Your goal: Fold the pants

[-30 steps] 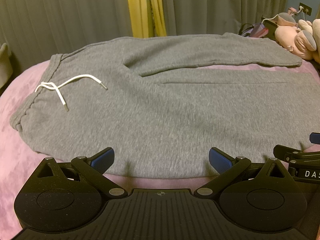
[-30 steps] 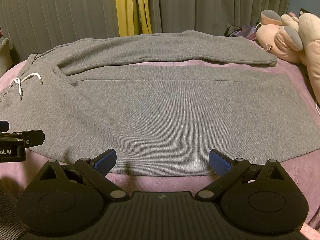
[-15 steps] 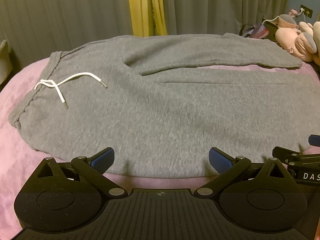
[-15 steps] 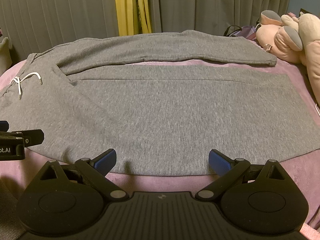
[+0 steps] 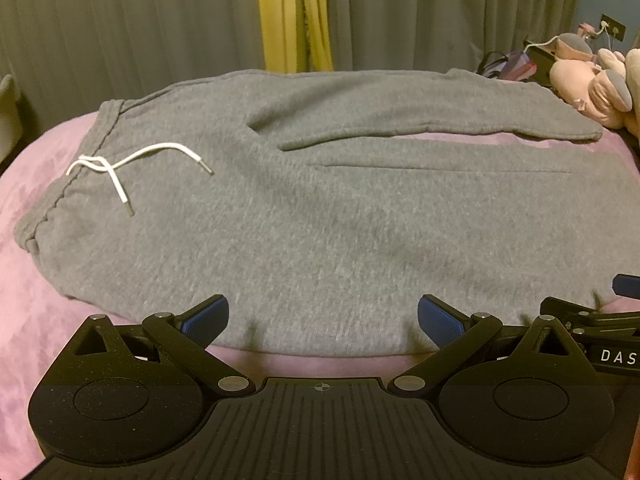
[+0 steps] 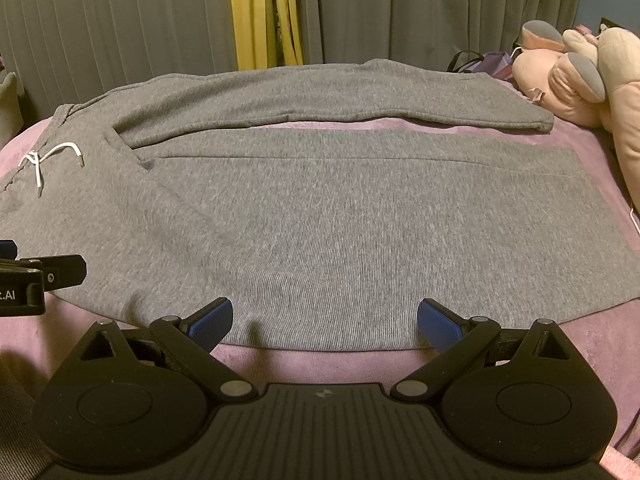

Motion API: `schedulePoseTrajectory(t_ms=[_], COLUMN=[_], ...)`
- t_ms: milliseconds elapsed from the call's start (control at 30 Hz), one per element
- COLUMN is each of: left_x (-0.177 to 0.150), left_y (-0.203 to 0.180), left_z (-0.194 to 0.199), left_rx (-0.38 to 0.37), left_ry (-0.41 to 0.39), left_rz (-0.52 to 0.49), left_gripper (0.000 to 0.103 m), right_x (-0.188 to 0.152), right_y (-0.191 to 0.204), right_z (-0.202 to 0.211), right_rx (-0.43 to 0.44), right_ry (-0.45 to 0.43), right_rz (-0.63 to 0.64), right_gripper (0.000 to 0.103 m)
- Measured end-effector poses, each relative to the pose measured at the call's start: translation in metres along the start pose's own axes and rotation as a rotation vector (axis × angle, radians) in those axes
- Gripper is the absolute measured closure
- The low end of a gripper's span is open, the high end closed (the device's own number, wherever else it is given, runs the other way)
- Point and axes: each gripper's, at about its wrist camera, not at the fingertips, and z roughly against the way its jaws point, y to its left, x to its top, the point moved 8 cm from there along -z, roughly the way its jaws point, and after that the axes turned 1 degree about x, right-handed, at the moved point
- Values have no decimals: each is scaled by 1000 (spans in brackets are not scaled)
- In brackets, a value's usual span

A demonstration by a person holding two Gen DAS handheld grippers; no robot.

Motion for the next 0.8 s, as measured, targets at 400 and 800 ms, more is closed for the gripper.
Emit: schedulePoseTrajectory(t_ms=[400, 800], left_x=[-1, -1], left_y=[0, 1], left_z=[0, 1], left_rx=[-2, -11], left_ry=[3, 7], left_rz=[2, 13], left_gripper=[0, 0], right_x=[-1, -3], right_y=[1, 2], right_z=[-1, -6], right_rx=[-1, 3], right_ry=[3, 23], right_rz=[2, -4], right_gripper=[4, 4])
